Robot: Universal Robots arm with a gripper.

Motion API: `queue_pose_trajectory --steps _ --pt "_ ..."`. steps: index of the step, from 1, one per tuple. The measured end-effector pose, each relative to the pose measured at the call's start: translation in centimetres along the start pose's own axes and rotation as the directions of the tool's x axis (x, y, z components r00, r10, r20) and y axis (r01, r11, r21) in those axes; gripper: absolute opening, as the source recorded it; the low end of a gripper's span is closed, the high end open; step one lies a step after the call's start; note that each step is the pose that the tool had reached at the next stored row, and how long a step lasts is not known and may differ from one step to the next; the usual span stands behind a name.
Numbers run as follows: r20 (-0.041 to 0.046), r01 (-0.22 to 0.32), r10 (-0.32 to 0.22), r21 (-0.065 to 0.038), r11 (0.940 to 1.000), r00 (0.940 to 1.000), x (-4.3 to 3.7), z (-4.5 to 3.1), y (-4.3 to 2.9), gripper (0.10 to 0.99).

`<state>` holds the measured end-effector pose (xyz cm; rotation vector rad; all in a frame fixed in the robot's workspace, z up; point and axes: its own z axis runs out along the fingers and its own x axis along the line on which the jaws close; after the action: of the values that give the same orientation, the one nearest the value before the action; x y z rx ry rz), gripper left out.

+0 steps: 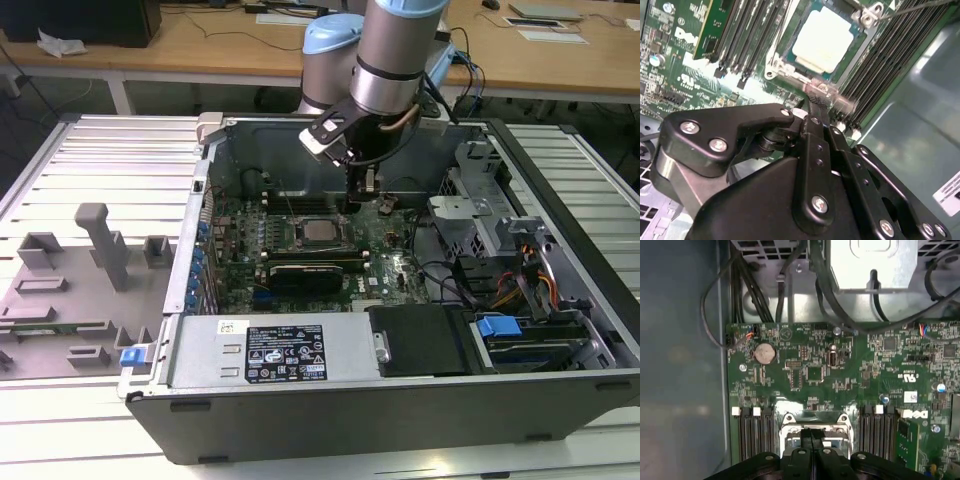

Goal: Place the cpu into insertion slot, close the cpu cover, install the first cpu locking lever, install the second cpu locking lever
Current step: 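Close the cpu cover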

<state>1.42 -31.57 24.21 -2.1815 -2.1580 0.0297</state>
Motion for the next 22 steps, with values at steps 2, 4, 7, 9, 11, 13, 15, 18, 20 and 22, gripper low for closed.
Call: queue_pose_trajectory --steps 2,4,7,9,11,13,15,18,20,22 --pt "0.0 0.0 0.0 0.0 1.0 1.0 0.0 0.01 -0.18 0.106" --pt "0.0 0.0 0.0 -0.007 1.0 1.0 0.0 0.06 -0.65 0.106" --pt "-0.0002 0.001 -0.001 -0.028 0.9996 1.0 -0.02 0.24 -1.69 0.106" --pt "-0.0003 0.001 -0.001 -0.035 0.9994 1.0 -0.03 0.4 -2.37 0.106" --pt "0.0012 0.002 -0.002 -0.042 0.9991 1.0 -0.05 0.54 -3.05 0.106" --pt "0.0046 0.002 -0.001 -0.049 0.9988 1.0 -0.06 0.66 -3.69 0.106" --pt "0.0056 0.002 -0.002 -0.054 0.9985 1.0 -0.15 0.75 -4.12 0.106" --pt "0.0055 0.003 -0.003 -0.064 0.998 1.0 -0.32 0.91 -4.62 0.106" --pt "0.0057 0.006 -0.005 -0.077 0.997 1.0 -0.34 1.06 -4.98 0.106" --pt "0.0058 0.007 -0.006 -0.08 0.9968 1.0 -0.34 1.09 -5.09 0.106"
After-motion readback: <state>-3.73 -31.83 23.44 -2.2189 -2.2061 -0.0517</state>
